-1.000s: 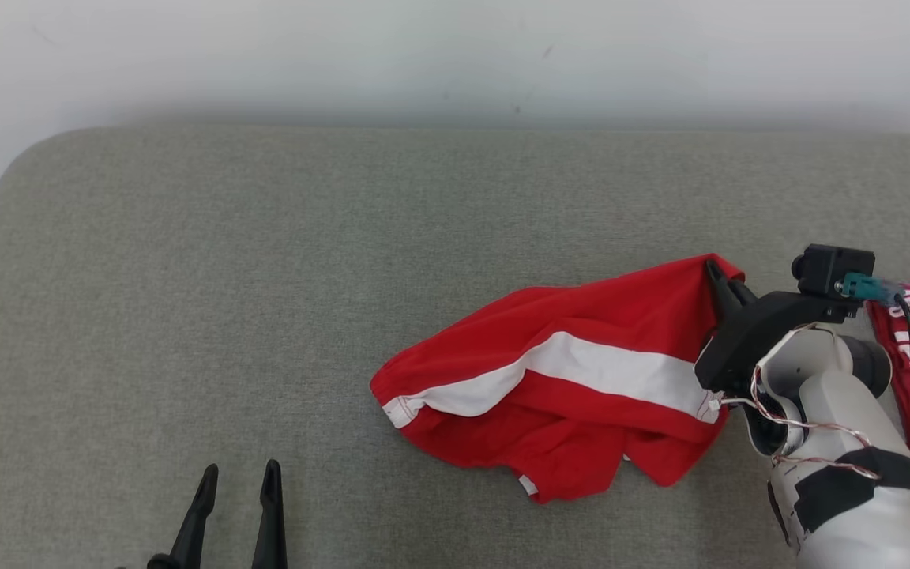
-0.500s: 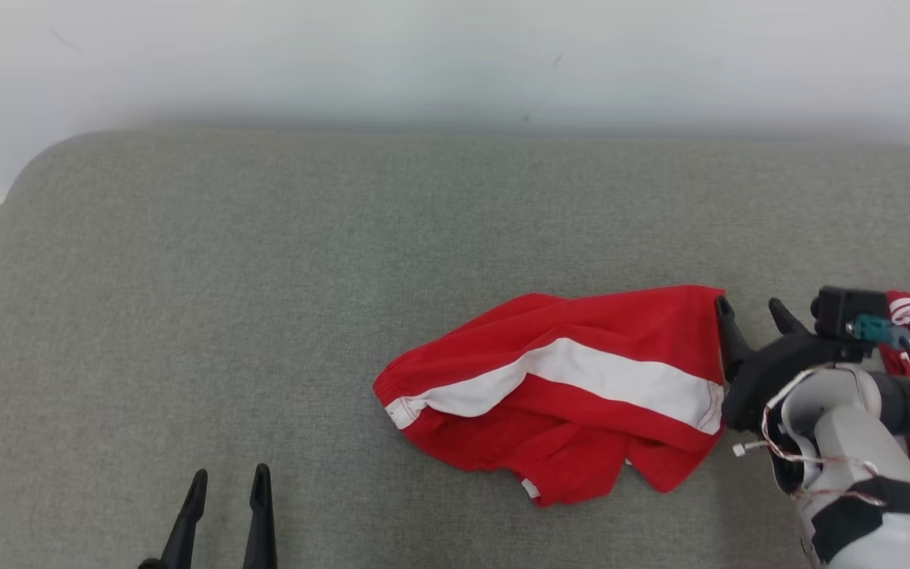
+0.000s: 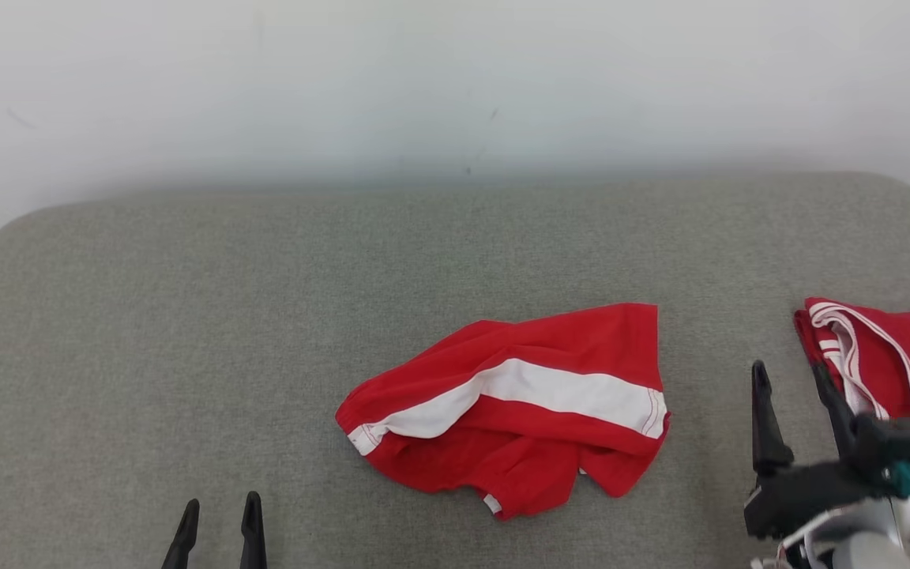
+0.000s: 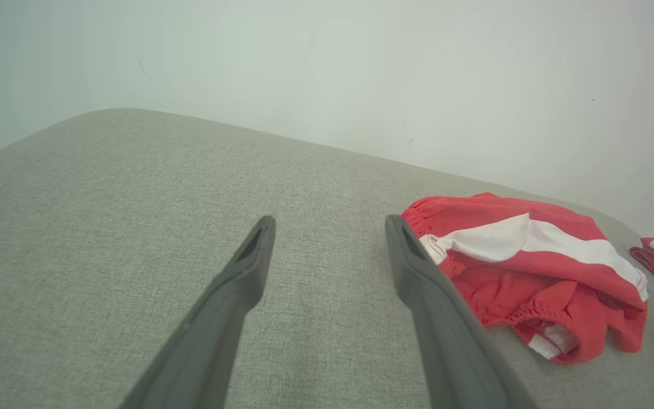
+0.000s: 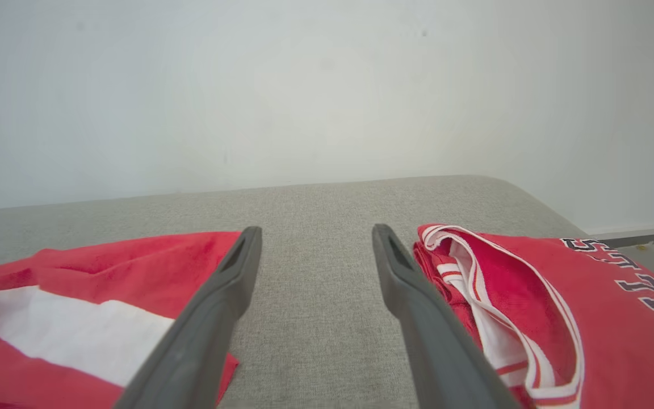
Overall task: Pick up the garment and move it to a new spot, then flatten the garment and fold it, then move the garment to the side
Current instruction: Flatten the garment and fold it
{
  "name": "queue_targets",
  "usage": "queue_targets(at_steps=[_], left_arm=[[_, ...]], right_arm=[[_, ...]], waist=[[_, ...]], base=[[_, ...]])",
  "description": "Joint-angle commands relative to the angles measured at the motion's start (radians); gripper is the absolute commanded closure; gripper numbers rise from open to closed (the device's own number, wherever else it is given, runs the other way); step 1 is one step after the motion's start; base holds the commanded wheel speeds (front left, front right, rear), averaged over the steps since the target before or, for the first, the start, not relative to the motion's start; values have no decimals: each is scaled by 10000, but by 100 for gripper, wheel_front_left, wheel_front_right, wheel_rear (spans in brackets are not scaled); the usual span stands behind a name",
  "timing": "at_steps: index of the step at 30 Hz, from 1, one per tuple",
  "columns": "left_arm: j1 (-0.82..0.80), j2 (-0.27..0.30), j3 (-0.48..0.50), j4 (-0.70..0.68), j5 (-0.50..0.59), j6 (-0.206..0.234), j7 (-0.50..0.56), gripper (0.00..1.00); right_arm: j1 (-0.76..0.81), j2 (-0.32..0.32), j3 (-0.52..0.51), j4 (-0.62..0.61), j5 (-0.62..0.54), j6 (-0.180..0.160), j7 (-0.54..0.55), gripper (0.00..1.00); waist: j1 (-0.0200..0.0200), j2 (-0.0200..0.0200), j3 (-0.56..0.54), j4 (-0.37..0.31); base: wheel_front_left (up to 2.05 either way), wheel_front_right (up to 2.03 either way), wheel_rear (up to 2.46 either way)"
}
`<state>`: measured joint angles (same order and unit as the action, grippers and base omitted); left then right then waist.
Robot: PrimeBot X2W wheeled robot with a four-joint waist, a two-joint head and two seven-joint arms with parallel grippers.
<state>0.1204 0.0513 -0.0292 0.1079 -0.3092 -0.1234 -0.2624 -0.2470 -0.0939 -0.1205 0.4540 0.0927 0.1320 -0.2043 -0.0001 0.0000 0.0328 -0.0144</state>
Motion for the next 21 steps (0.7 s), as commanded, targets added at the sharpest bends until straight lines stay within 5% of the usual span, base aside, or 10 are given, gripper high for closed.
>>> queue_targets(at_steps=[1,10,21], left_arm=[[74,-14,18,54,-52,6,-29,0],[51,-14,173,339,397,8,-29,0],[136,-13,540,711,802,-55,-29,0]], right_arm=[[498,127,-59,-450,-174,-24,-152,0],[3009,401,148,-2890,-1011,-24,-586,0],[4125,435,449,-3349,-869,-24,-612,0]], waist=[[1,0,-164,-124],[1,0,-441,-95],[1,0,-651,-205]], base=[[0,0,0],[0,0,0],[0,0,0]])
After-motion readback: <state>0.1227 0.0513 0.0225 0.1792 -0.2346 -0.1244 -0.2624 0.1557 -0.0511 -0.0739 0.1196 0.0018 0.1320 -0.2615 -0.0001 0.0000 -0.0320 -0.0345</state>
